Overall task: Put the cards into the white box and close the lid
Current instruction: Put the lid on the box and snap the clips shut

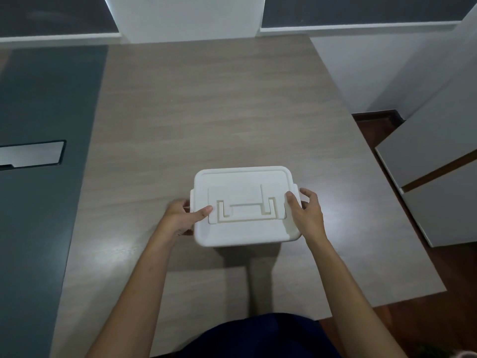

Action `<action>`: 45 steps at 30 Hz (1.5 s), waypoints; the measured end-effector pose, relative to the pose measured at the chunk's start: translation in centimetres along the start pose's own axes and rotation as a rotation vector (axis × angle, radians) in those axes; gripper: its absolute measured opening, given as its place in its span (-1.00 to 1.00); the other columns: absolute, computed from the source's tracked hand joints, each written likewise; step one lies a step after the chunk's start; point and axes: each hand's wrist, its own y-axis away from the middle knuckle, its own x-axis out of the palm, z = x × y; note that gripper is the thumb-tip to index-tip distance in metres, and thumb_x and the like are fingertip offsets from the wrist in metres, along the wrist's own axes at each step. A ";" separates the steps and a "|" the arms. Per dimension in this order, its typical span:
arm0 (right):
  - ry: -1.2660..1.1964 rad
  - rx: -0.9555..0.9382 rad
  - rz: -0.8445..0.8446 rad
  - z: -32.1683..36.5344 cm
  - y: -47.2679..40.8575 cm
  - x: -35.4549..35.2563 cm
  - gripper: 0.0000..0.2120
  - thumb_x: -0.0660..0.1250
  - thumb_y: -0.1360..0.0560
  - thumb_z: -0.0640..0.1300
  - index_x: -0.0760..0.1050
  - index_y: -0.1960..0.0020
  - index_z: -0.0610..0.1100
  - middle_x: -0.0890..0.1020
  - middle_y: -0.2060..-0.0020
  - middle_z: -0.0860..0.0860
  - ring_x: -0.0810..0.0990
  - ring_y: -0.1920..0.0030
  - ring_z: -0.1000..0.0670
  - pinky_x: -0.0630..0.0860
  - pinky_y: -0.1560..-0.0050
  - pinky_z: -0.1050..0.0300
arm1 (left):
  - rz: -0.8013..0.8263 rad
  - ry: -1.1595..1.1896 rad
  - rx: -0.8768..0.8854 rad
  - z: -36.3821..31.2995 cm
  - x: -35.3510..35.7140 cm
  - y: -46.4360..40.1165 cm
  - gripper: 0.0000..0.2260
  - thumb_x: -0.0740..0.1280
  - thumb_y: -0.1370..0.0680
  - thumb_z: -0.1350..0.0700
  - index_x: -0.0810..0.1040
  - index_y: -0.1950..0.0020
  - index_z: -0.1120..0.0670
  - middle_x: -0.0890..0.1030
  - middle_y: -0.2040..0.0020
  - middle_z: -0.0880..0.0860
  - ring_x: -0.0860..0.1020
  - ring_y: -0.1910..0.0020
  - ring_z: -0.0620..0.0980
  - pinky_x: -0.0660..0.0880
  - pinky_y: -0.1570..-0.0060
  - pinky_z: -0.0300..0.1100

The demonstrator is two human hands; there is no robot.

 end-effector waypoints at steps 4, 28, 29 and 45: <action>0.071 0.045 0.076 0.4 -1.1 0.0 -0.55 0.25 -0.51 0.26 0.50 -0.17 -0.06 0.58 0.00 0.02 0.56 0.02 -0.04 0.42 0.21 0.15 | 0.003 0.035 -0.011 0.0 0.0 -0.3 -0.61 0.53 -0.40 0.06 0.57 -0.15 0.19 0.66 -0.09 0.16 0.65 0.04 0.12 0.61 0.18 -0.09; 0.053 -0.326 -0.339 0.3 -0.1 2.1 -0.64 0.31 -0.56 0.02 0.57 -0.28 -0.14 0.70 0.01 -0.02 0.62 0.08 0.04 0.57 -0.02 0.14 | -0.521 -0.206 0.296 1.9 3.3 1.6 -0.40 0.41 -0.46 -0.15 0.39 -0.47 -0.03 0.69 0.03 0.08 0.60 0.06 0.10 0.46 0.02 -0.11; 0.077 -0.352 -0.342 0.2 -0.2 2.2 -0.66 0.30 -0.57 0.00 0.58 -0.27 -0.12 0.71 0.09 -0.02 0.62 0.16 0.04 0.58 0.07 0.16 | -0.530 -0.208 0.292 1.9 3.4 1.7 -0.41 0.41 -0.47 -0.14 0.40 -0.46 -0.03 0.67 0.13 0.07 0.59 0.13 0.09 0.42 0.08 -0.14; 0.203 -0.451 -0.366 4.0 -6.1 4.2 -0.71 0.23 -0.60 0.00 0.65 -0.16 -0.07 0.65 0.37 -0.06 0.52 0.38 0.01 0.52 0.26 0.10 | -0.507 -0.129 0.346 -2.1 2.5 -4.1 -0.46 0.42 -0.46 -0.11 0.45 -0.42 -0.04 0.66 -0.21 0.03 0.60 -0.19 0.04 0.50 -0.13 -0.13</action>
